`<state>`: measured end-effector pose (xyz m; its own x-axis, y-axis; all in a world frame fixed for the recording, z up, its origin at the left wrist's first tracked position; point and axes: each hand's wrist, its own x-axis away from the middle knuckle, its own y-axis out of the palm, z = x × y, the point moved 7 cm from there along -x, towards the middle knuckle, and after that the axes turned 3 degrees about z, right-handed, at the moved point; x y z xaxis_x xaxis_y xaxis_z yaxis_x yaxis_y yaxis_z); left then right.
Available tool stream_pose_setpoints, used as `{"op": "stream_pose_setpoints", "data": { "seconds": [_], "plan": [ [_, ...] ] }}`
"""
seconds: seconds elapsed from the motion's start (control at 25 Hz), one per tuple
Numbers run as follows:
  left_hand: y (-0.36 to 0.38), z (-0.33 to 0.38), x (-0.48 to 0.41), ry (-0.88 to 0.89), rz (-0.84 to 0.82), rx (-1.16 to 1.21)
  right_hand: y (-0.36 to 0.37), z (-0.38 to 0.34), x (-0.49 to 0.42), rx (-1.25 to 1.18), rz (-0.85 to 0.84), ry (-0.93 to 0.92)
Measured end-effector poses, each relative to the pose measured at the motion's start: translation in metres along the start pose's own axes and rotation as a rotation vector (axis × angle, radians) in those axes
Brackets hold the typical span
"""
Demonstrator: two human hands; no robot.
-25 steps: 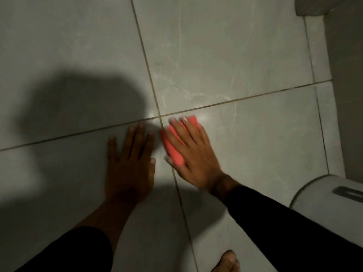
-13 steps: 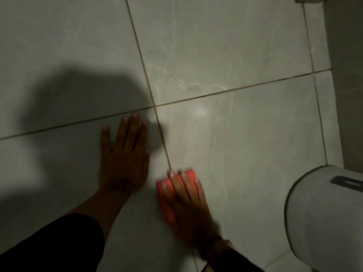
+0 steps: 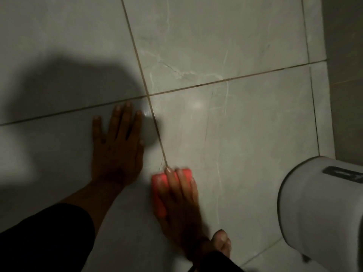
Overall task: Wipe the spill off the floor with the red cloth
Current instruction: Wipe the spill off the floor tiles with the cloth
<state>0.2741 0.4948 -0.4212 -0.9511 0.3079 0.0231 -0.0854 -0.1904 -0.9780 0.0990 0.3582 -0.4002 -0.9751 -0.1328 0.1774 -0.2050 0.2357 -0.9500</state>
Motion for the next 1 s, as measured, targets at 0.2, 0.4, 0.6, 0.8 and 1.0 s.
{"op": "stream_pose_setpoints", "data": {
  "seconds": [0.2, 0.4, 0.6, 0.8, 1.0],
  "plan": [
    [0.004, -0.001, 0.0, 0.008, -0.007, -0.017, -0.058, 0.187, 0.009, 0.102, 0.028, 0.529],
    [0.001, -0.001, 0.002, 0.002, 0.0, -0.001, -0.116, 0.229, -0.212, 0.089, 0.341, 0.705],
    [-0.001, 0.0, -0.001, -0.017, -0.025, -0.001, -0.064, 0.06, -0.237, 0.099, 0.305, 0.087],
    [-0.002, -0.002, 0.001, -0.015, -0.047, -0.019, -0.032, 0.085, -0.032, 0.089, 0.039, 0.09],
    [0.002, -0.002, 0.001, 0.0, -0.059, -0.024, -0.074, 0.178, -0.099, 0.034, 0.289, 0.572]
  ]
}}
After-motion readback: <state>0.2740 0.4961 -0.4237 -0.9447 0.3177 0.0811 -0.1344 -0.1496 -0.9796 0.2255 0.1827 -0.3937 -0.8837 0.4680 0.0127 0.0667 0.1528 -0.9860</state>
